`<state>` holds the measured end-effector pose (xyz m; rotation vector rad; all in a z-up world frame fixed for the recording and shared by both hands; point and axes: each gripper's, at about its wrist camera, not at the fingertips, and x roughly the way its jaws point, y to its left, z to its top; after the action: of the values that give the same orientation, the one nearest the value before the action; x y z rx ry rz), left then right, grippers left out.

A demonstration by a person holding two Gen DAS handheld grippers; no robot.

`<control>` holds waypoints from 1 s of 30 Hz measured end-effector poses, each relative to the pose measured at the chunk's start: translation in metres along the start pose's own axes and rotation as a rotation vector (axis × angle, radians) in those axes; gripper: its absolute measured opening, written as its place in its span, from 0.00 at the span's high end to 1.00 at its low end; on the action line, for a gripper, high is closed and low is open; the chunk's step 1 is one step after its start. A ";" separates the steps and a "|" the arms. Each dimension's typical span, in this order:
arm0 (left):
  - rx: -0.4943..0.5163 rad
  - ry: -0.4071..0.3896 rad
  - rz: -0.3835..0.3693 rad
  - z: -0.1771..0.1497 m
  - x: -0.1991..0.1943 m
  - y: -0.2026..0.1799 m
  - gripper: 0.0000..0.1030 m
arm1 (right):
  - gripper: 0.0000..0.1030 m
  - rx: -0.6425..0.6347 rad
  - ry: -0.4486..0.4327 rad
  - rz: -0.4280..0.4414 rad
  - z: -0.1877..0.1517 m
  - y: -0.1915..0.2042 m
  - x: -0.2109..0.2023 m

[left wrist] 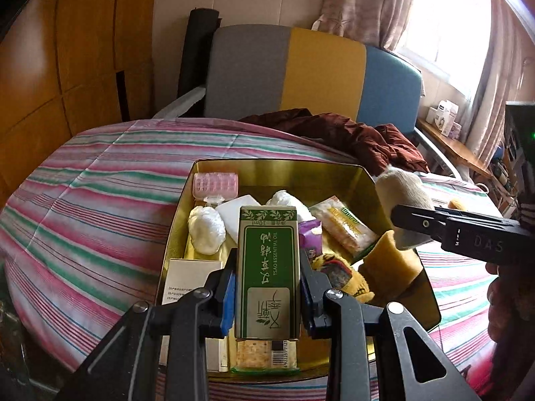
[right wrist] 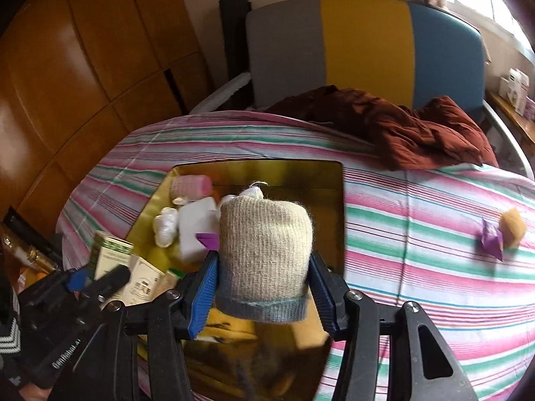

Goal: Organize objects
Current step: 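Carry the green box and knitted bundle into the gold tray and open both grippers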

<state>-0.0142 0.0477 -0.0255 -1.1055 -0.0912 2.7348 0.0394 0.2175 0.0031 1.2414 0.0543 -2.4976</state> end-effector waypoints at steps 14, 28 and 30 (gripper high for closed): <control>-0.033 0.032 -0.004 0.000 0.014 0.009 0.70 | 0.49 -0.002 0.028 0.027 0.024 0.005 0.017; -0.036 0.049 -0.037 0.016 0.039 0.005 0.49 | 0.38 0.085 0.052 0.054 0.052 0.000 0.050; -0.034 0.052 -0.032 0.014 0.042 0.004 0.47 | 0.38 0.079 0.052 0.053 0.050 0.000 0.050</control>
<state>-0.0537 0.0521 -0.0447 -1.1730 -0.1470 2.6836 -0.0265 0.1934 -0.0051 1.3225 -0.0646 -2.4436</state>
